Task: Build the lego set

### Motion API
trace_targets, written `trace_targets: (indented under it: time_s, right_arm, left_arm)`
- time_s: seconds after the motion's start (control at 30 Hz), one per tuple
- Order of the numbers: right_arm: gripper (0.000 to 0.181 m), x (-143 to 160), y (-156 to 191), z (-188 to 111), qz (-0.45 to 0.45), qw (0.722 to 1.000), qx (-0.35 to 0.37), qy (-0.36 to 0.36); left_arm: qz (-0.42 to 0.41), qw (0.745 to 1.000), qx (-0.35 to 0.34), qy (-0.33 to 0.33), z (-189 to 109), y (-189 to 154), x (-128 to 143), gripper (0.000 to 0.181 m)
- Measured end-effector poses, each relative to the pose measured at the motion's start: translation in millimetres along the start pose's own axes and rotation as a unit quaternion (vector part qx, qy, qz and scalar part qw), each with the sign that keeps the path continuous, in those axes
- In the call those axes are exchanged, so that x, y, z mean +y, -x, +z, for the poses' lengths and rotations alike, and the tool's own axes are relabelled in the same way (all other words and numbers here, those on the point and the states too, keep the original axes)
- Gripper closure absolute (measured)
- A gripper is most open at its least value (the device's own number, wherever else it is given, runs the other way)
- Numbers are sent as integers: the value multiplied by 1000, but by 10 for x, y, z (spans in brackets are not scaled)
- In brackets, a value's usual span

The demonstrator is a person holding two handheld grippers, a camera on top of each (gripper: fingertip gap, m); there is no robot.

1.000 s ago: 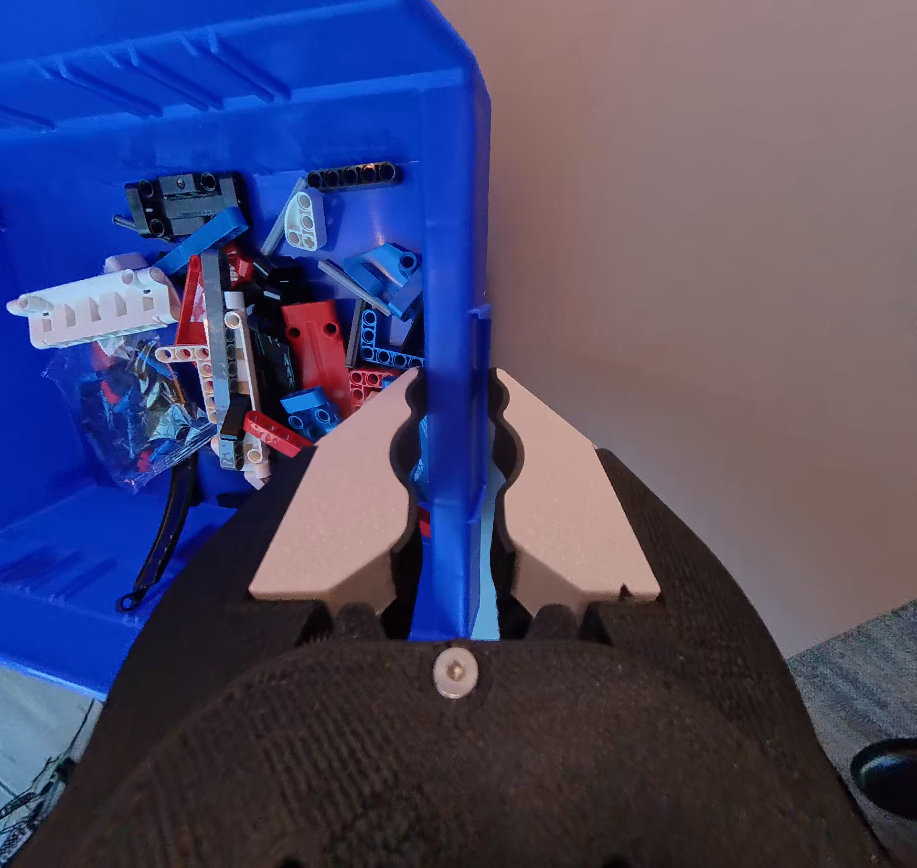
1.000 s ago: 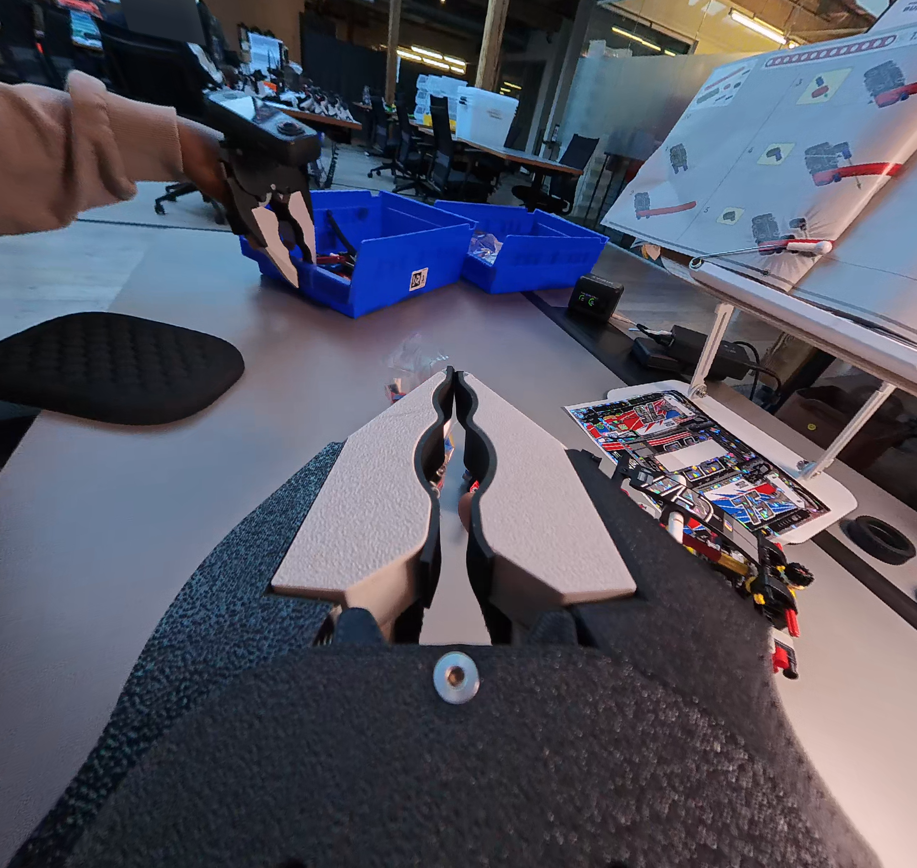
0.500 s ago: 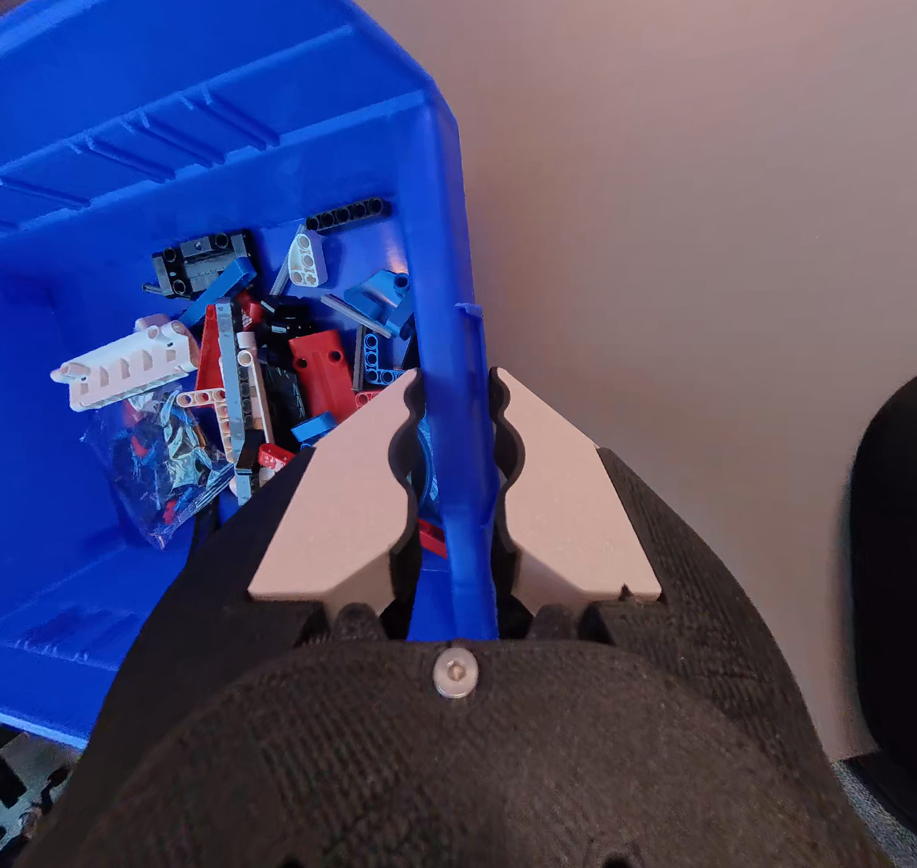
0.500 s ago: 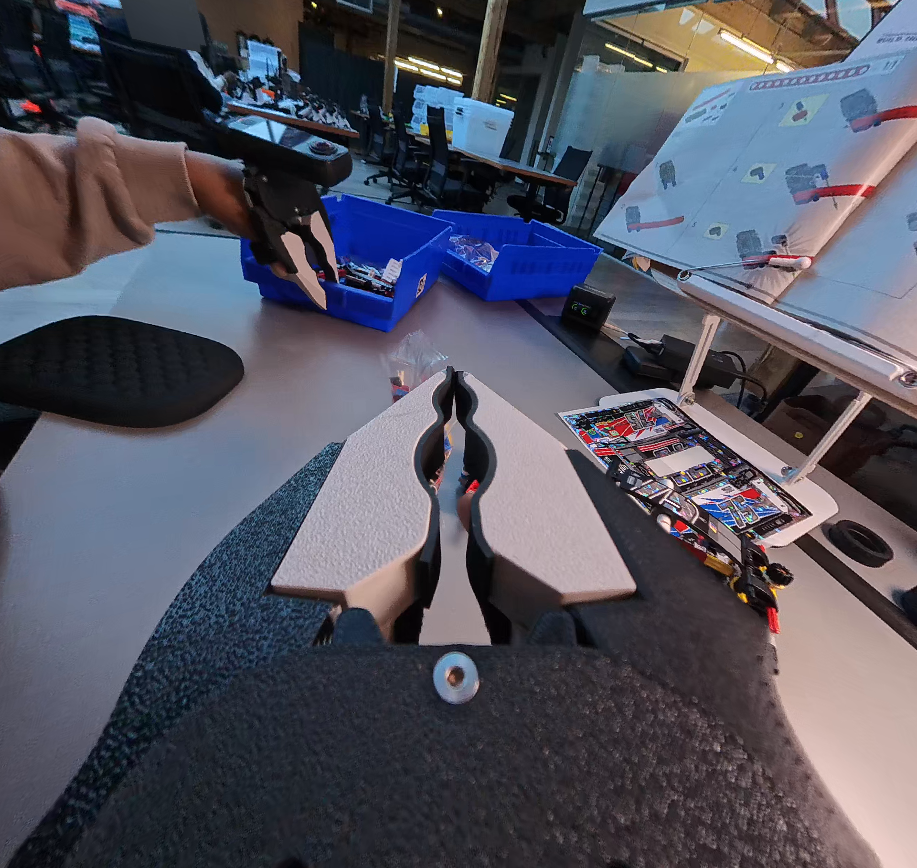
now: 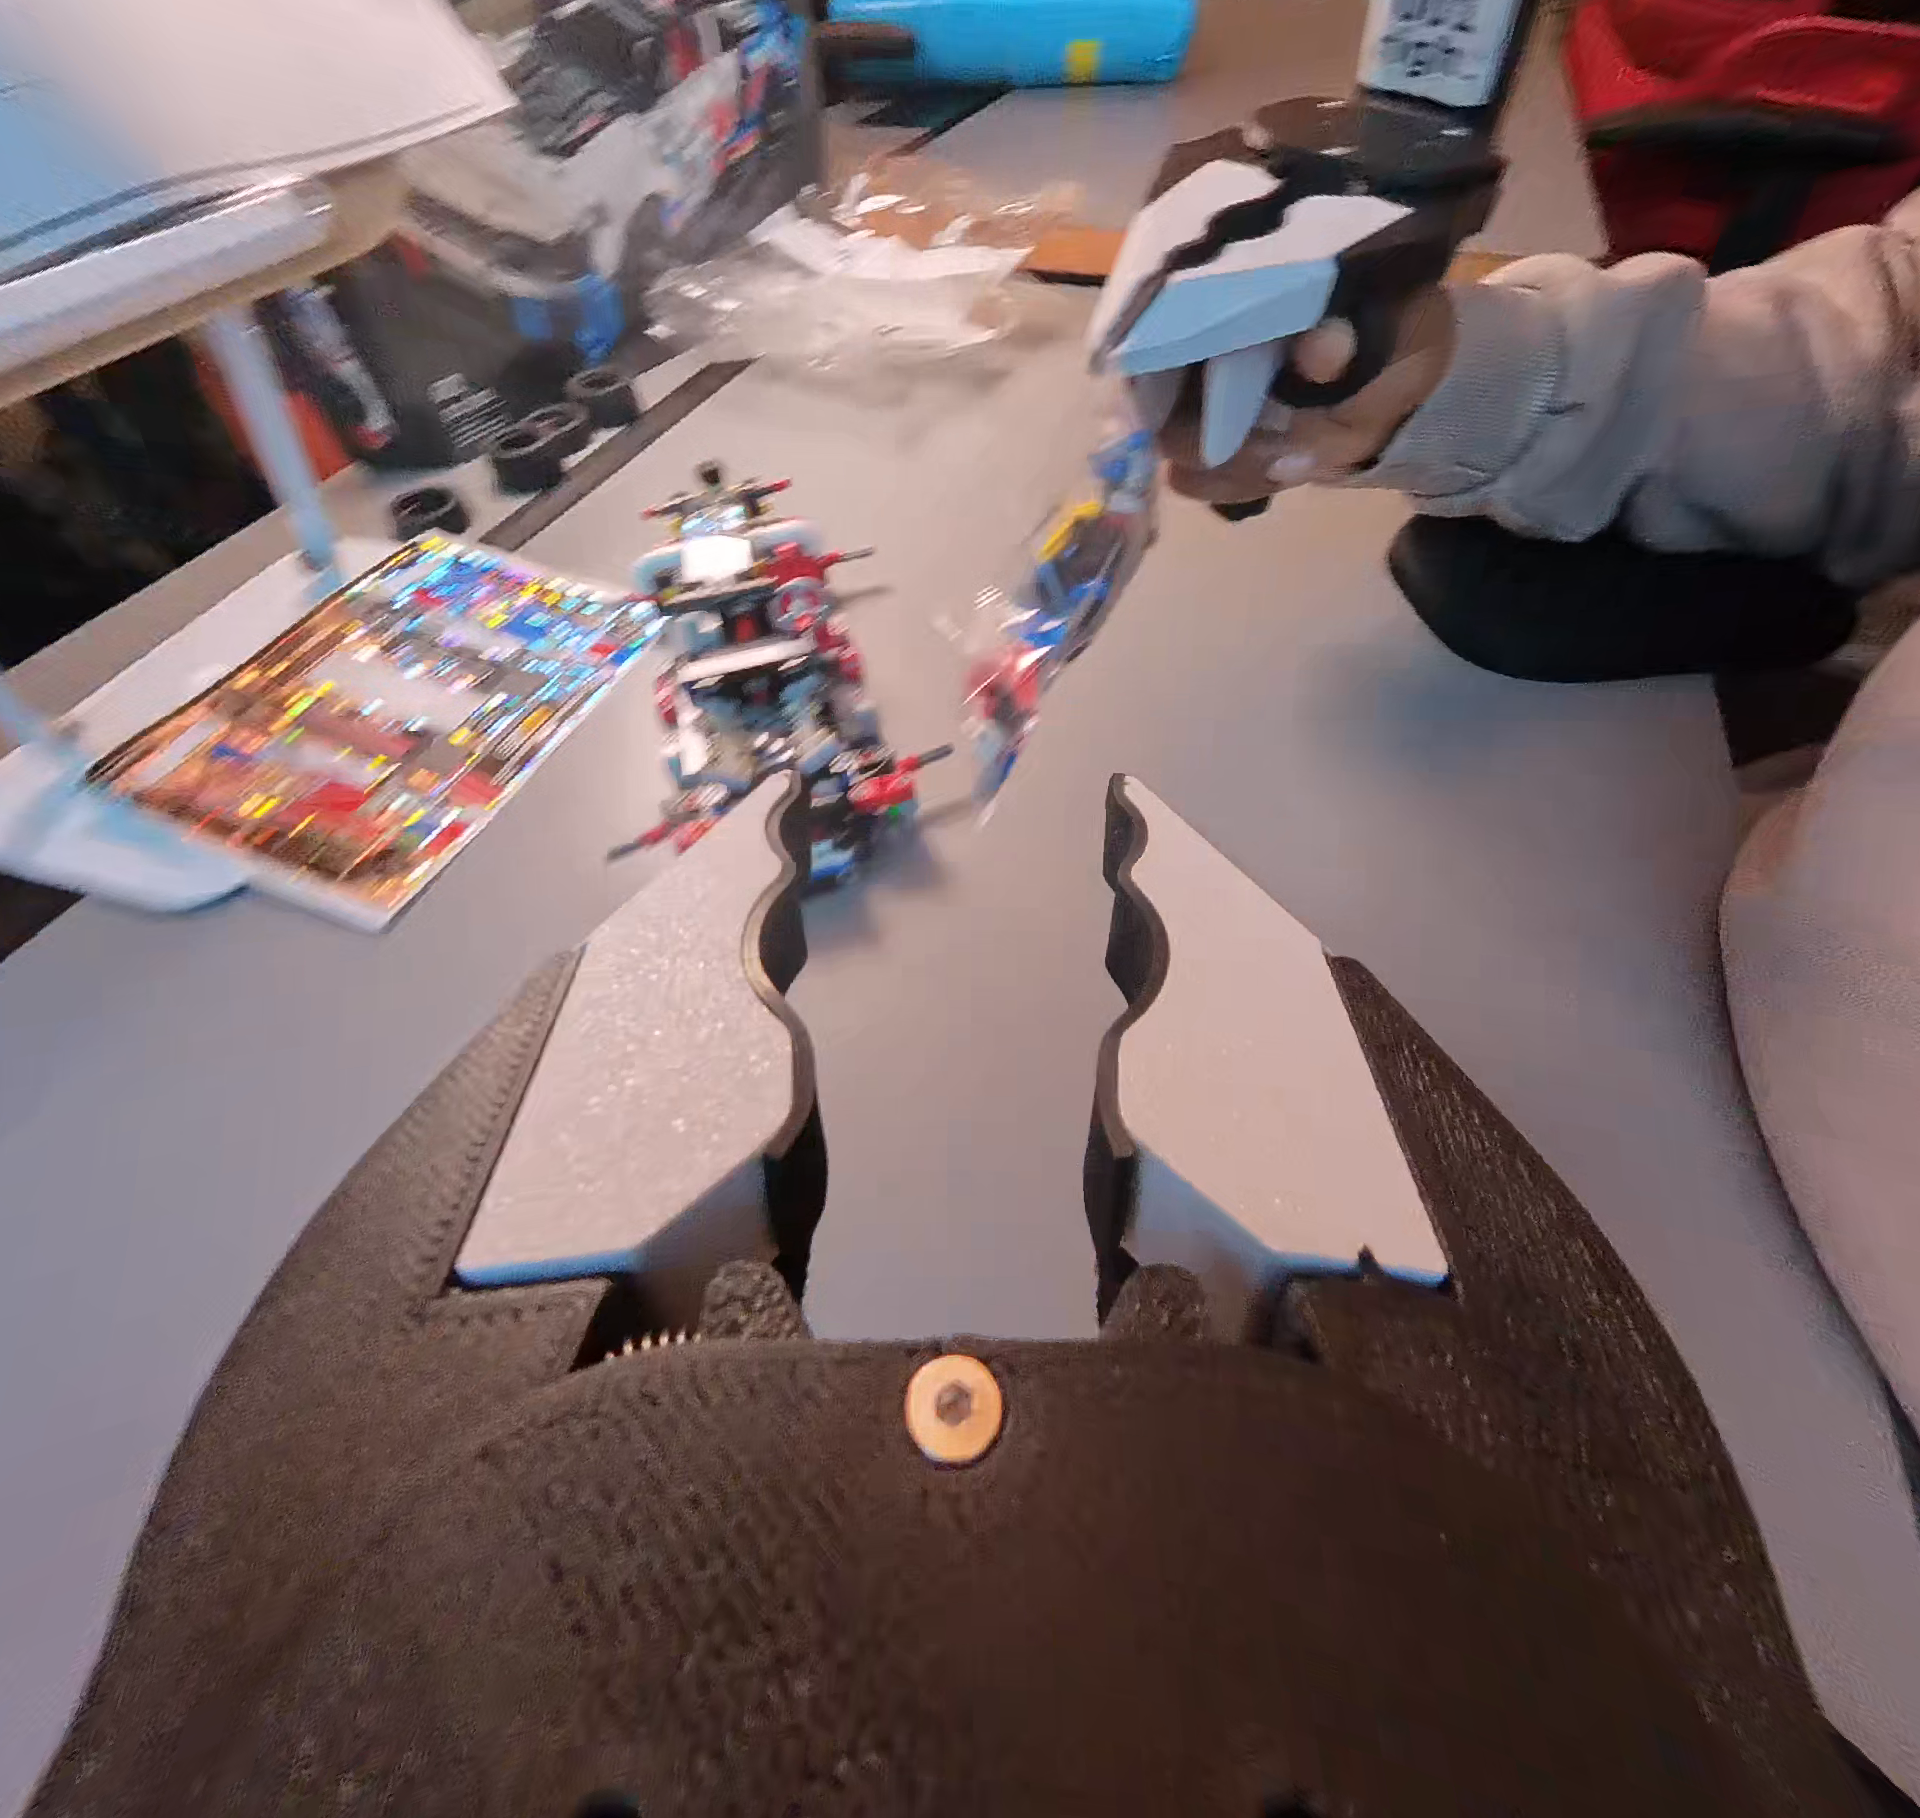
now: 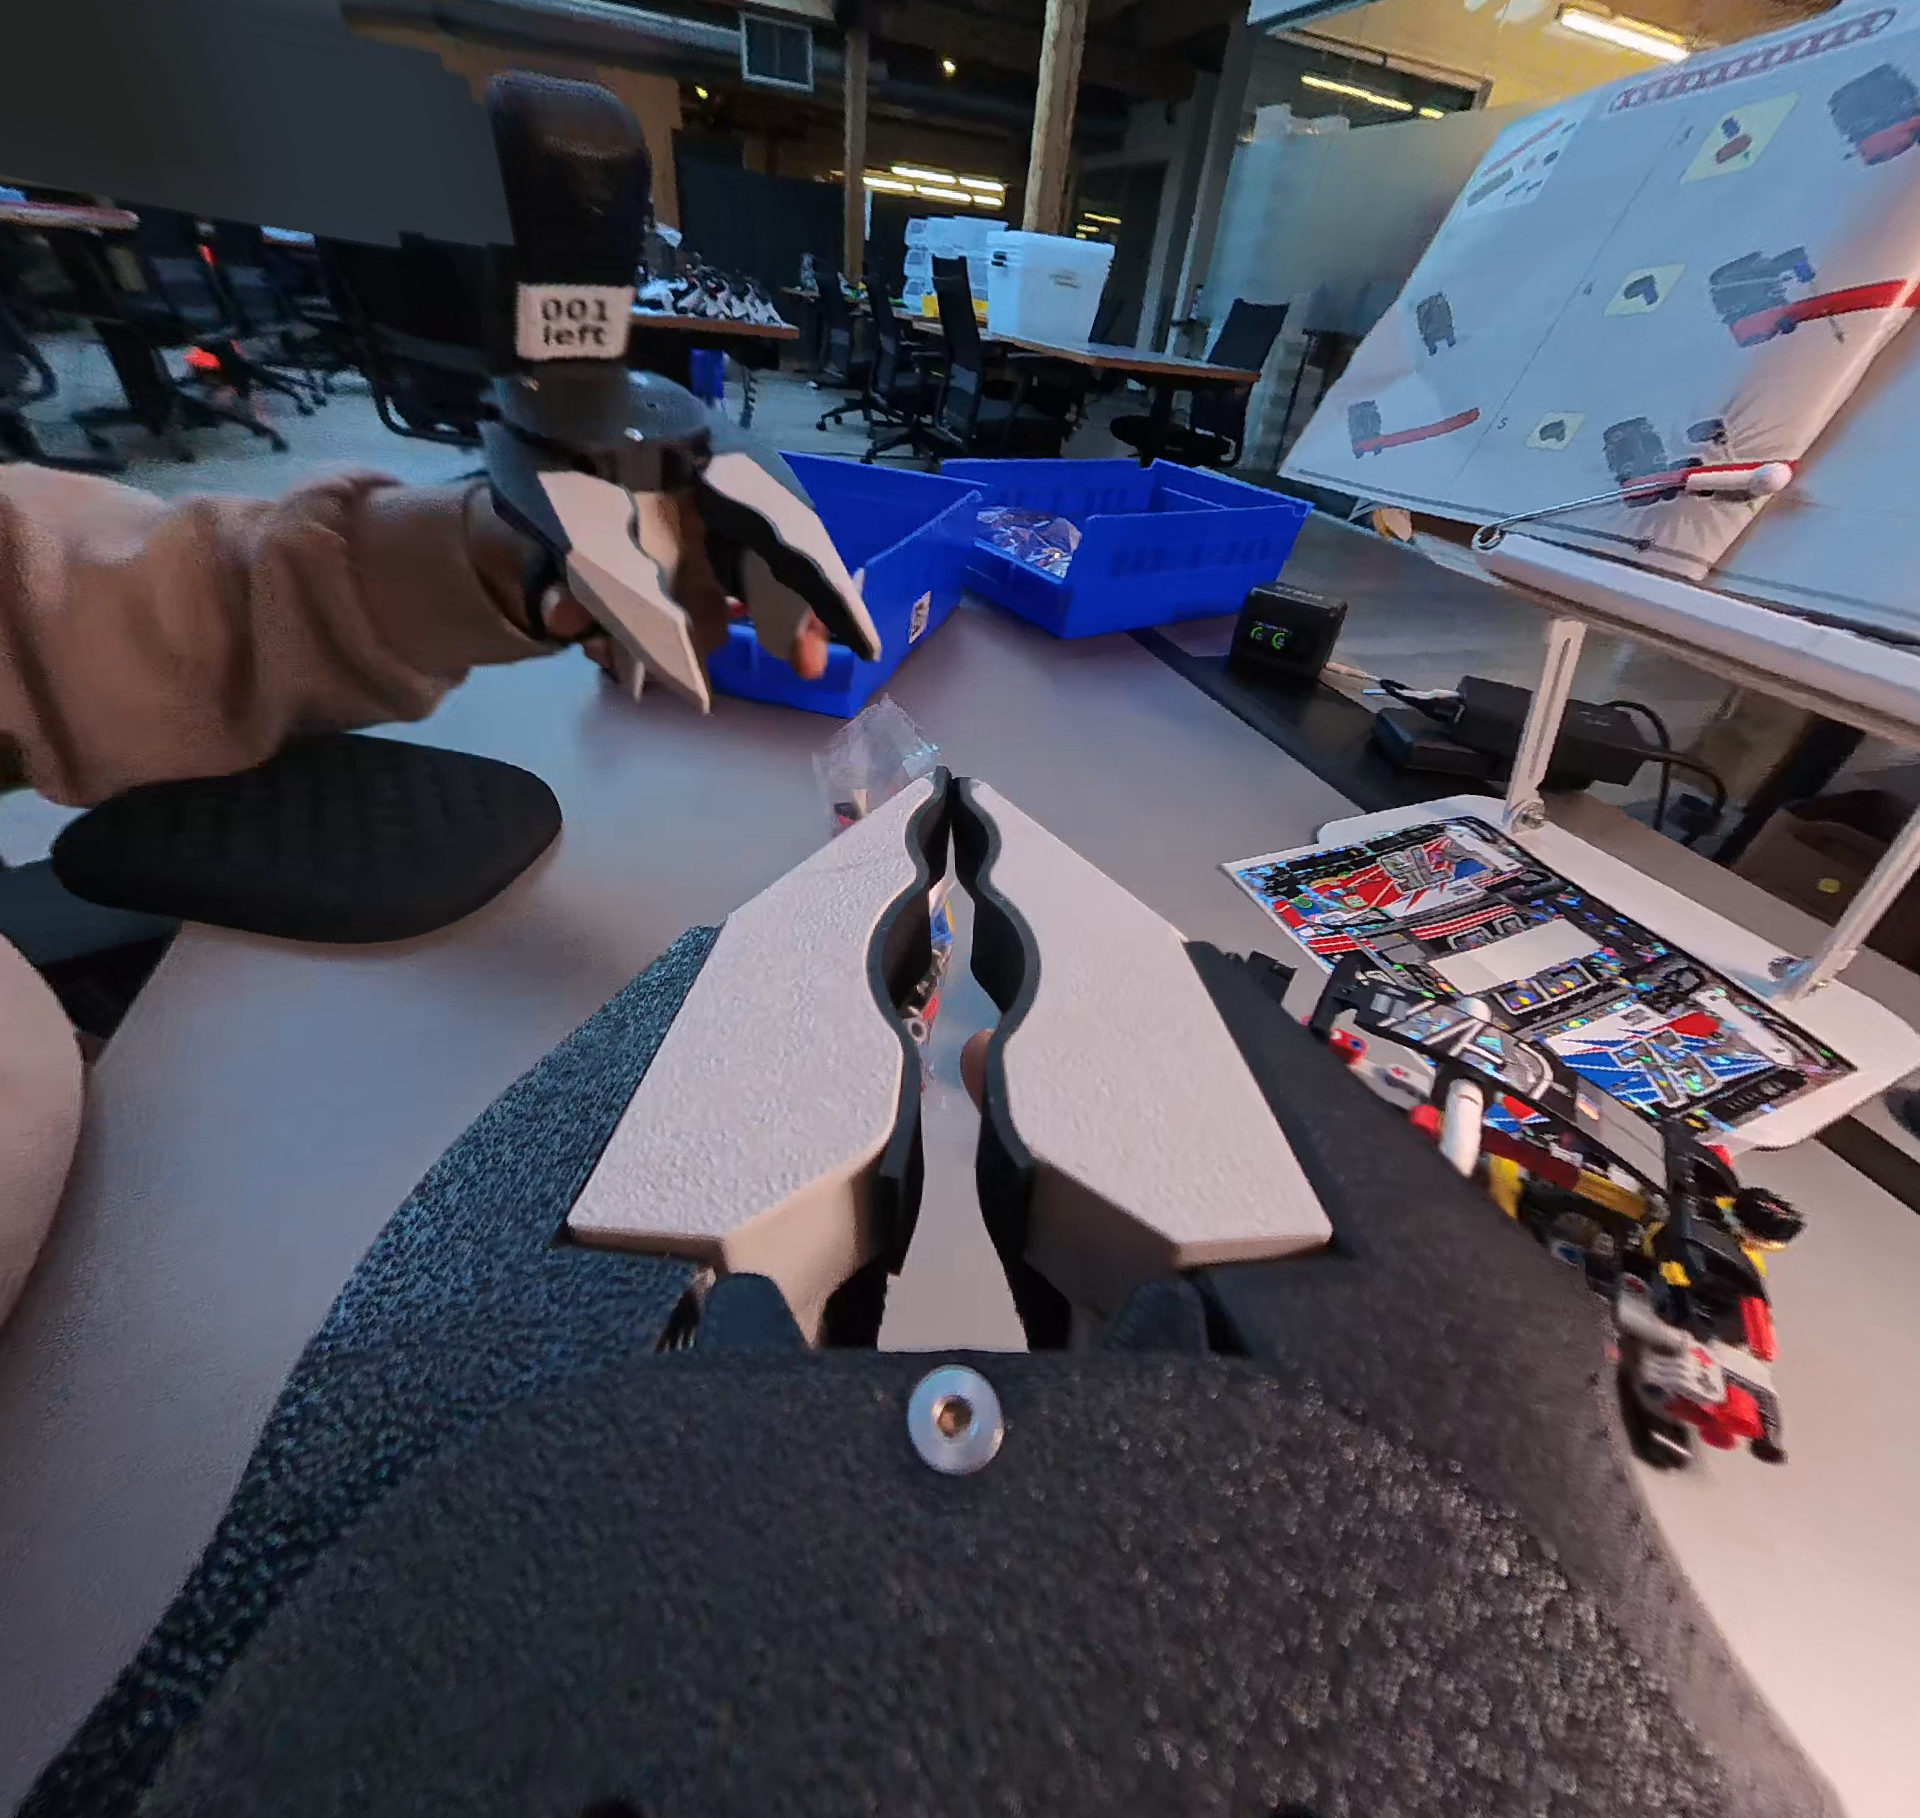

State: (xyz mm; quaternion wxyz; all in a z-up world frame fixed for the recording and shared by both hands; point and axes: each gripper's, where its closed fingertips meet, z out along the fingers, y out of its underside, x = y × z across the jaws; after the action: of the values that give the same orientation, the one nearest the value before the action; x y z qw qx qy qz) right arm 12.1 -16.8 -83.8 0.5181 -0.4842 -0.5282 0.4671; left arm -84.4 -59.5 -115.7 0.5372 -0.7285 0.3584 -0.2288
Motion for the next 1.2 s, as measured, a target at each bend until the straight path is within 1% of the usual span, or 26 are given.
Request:
trace_targets:
  time_s: [0.03,0.1,0.13,0.17,0.2,0.23,0.27,0.3,0.33,0.4,0.47,0.5,0.57,0.63,0.7,0.77,0.83,0.87,0.9,0.97,1.07,1.1,1.2]
  right_arm:
    - [181,11,16,12,14,1000,-12,-3]
    - [181,29,19,25,45,999,-24,-13]
    - [181,41,16,26,62,997,-30,-18]
    - [181,35,18,18,80,996,-39,-26]
    - [181,42,42,9,96,993,-56,-28]
    - [181,66,88,0,109,991,-79,-23]
    - [181,87,117,-9,117,989,-92,-21]
    - [181,90,140,-23,122,987,-104,-25]
    - [181,97,149,-36,128,985,-111,-23]
    - [181,160,117,-59,118,987,-108,-2]
    - [181,277,118,-82,102,988,-113,31]
    - [181,334,125,-83,96,988,-116,42]
    - [181,422,137,-78,82,988,-119,59]
    - [181,563,201,-86,52,985,-130,98]
    - [181,709,305,-81,37,980,-147,132]
    - [181,766,420,-54,30,976,-165,141]
    - [181,755,498,-20,25,973,-179,140]
    - [181,739,514,0,23,973,-183,137]
    - [181,725,504,17,23,974,-179,134]
    - [181,732,447,17,26,976,-166,136]
    - [181,763,361,-33,49,978,-151,138]
    - [181,764,327,-41,55,978,-145,137]
    - [181,743,229,-30,63,979,-136,135]
  left_arm:
    - [18,999,31,-6,197,-98,-11,123]
    - [23,996,84,-4,525,-231,18,119]
    - [19,995,93,-3,644,-236,47,123]
    - [16,996,86,-2,733,-185,91,131]
    - [5,996,84,-7,786,-136,121,137]
    - [-21,995,100,-18,800,-119,129,141]
    - [-61,989,130,-29,784,-128,123,148]
    - [-91,982,161,-40,743,-151,112,161]
    - [-97,977,180,-51,694,-175,103,174]
    - [-96,973,201,-61,578,-224,75,178]
    - [-114,964,219,-96,420,-228,-35,181]
    - [-124,959,230,-105,358,-237,-48,181]
    - [-145,949,269,-83,301,-336,58,179]
    - [-150,940,304,-45,249,-456,204,173]
    - [-137,955,261,-32,295,-351,283,165]
    - [-113,966,234,-11,378,-318,337,152]
    - [-89,967,238,26,519,-399,415,135]
    - [-82,961,260,56,569,-495,480,131]
    - [-73,953,281,81,596,-585,536,137]
    - [-52,948,300,95,601,-669,571,179]
    - [-43,958,260,117,577,-526,683,181]
    - [-48,960,251,110,545,-480,688,181]
    - [-74,968,230,66,473,-374,574,181]
